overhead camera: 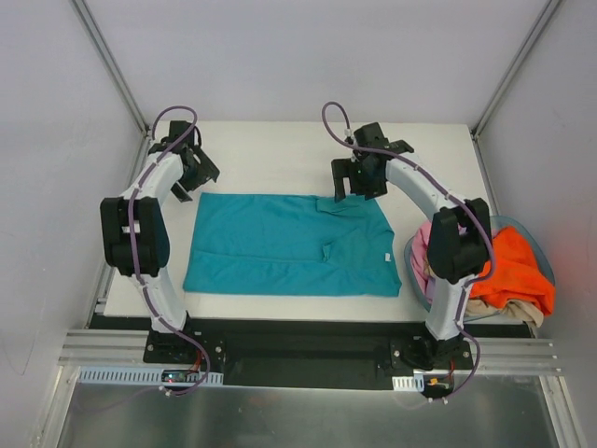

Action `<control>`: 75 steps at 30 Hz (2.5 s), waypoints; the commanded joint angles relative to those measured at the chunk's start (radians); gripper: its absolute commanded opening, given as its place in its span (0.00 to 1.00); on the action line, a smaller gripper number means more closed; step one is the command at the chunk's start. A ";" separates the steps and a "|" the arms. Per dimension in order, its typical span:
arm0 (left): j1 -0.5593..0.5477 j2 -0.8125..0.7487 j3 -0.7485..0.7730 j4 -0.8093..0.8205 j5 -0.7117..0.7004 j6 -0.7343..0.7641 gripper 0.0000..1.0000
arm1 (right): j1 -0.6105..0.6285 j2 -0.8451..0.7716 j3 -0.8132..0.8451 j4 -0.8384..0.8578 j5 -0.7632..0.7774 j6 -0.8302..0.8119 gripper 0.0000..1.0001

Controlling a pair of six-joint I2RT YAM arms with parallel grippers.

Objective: Fold and stack the t-shirts
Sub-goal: Fold the tshirt

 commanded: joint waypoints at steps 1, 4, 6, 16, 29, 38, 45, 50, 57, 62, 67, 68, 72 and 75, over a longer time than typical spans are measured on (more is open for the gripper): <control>0.024 0.139 0.155 -0.038 -0.003 0.066 0.82 | -0.028 0.063 0.077 -0.065 -0.026 -0.052 0.97; 0.031 0.237 0.244 -0.040 -0.011 0.070 0.73 | -0.031 0.097 0.096 -0.064 -0.020 -0.067 0.97; 0.036 0.294 0.299 -0.050 -0.013 0.072 0.68 | -0.031 0.114 0.104 -0.061 -0.014 -0.084 0.98; 0.037 0.377 0.319 -0.089 -0.022 0.046 0.59 | -0.037 0.206 0.151 -0.064 -0.012 -0.105 0.99; 0.037 0.421 0.309 -0.092 0.069 0.070 0.00 | -0.042 0.315 0.219 -0.081 -0.050 -0.111 0.86; 0.033 0.325 0.253 -0.078 0.069 0.112 0.00 | -0.042 0.261 0.170 -0.070 -0.089 -0.098 0.32; 0.027 0.265 0.207 -0.035 0.087 0.133 0.00 | -0.042 0.249 0.163 -0.075 -0.087 -0.108 0.06; 0.027 0.240 0.186 -0.014 0.102 0.142 0.00 | -0.042 0.235 0.147 -0.075 -0.077 -0.124 0.01; 0.027 0.161 0.115 0.008 0.107 0.153 0.00 | -0.034 0.080 0.056 -0.035 -0.067 -0.142 0.01; 0.021 0.057 0.028 0.037 0.107 0.161 0.00 | -0.028 0.003 0.013 -0.093 -0.126 -0.116 0.01; 0.014 -0.034 -0.084 0.062 0.096 0.159 0.00 | -0.003 -0.108 -0.082 -0.122 -0.106 -0.099 0.01; 0.013 -0.068 -0.102 0.063 0.095 0.156 0.00 | 0.001 -0.125 -0.096 -0.131 -0.095 -0.098 0.01; 0.013 -0.149 -0.211 0.078 0.089 0.150 0.00 | 0.026 -0.225 -0.165 -0.171 -0.058 -0.085 0.01; 0.011 -0.217 -0.285 0.092 0.085 0.145 0.00 | 0.046 -0.292 -0.226 -0.191 -0.040 -0.064 0.01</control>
